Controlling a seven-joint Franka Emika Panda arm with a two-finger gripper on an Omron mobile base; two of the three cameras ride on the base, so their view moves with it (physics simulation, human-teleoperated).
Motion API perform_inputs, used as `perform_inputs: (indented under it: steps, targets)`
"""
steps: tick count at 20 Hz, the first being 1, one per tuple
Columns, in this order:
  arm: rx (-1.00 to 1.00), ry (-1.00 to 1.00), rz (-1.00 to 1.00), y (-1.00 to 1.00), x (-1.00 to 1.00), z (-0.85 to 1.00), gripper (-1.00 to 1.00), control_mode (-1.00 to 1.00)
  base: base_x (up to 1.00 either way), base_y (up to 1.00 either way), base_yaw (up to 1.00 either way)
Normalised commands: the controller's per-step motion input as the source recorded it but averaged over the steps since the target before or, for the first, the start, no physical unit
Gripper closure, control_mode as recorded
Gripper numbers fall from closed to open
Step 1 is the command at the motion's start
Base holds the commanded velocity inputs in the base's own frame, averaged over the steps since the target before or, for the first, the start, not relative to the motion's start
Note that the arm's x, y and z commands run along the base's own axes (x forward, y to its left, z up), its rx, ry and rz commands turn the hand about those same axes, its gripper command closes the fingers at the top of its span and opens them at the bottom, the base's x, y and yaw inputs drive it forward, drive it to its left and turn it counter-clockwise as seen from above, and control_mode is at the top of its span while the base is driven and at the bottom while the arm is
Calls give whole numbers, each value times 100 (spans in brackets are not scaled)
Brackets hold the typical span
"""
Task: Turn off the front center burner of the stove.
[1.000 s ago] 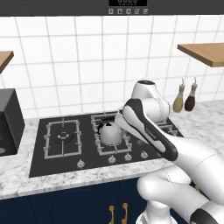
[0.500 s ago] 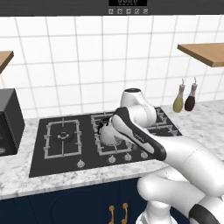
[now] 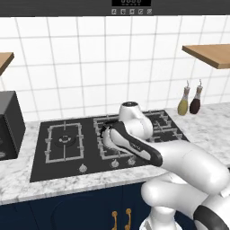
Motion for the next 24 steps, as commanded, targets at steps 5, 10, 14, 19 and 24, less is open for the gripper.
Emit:
perform_inputs:
  steps: [5,10,14,19,24]
  targets:
    - [0,0,11,15,31,-47,-100,-100,0,0,0]
    - [0,0,9,3,32,-30,-100,-100,0,0,0]
    - [0,0,5,11,27,-25,-100,-100,0,0,0]
    - [-2,0,0,18,2,-25,-100,-100,0,0,0]
    - [0,0,0,7,6,-13,-100,-100,0,0,0]
